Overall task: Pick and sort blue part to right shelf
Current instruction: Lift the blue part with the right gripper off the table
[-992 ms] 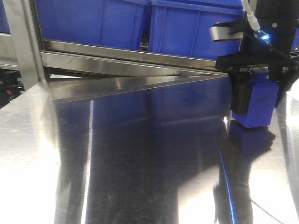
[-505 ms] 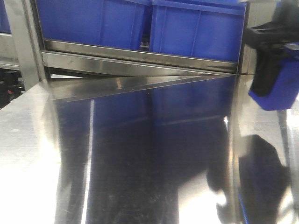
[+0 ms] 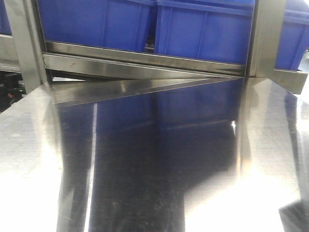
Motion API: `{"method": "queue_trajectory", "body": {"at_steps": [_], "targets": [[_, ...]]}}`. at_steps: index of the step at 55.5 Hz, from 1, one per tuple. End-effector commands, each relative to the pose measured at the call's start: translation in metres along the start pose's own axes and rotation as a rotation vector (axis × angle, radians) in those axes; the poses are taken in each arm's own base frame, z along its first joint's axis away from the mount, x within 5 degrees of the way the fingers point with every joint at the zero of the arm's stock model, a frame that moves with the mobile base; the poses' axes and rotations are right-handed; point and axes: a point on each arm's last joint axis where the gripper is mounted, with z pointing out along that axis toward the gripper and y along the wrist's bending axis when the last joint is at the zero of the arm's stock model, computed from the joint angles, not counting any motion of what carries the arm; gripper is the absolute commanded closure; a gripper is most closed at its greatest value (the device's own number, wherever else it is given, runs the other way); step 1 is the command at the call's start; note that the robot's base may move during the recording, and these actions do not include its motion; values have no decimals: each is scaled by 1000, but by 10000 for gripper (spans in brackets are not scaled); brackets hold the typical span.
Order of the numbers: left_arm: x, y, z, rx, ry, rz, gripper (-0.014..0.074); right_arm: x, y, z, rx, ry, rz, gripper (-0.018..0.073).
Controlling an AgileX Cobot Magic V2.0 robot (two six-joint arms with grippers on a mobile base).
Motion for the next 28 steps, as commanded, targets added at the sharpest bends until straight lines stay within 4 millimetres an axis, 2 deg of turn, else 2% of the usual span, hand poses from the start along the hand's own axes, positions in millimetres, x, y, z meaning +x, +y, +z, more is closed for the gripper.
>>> {"method": "queue_trajectory", "body": {"at_steps": [1, 9, 19, 28], "targets": [[-14, 0, -7, 21, -129, -3, 260, 2, -1, -22, 16, -183, -14, 385], [-14, 0, -7, 21, -129, -3, 260, 27, -1, -45, 23, -300, -21, 385], [-14, 0, -7, 21, -129, -3, 260, 38, 0, -82, 29, -535, -22, 385], [-14, 0, -7, 21, -129, -3, 260, 50, 1, -106, 33, -686, -22, 385]]}}
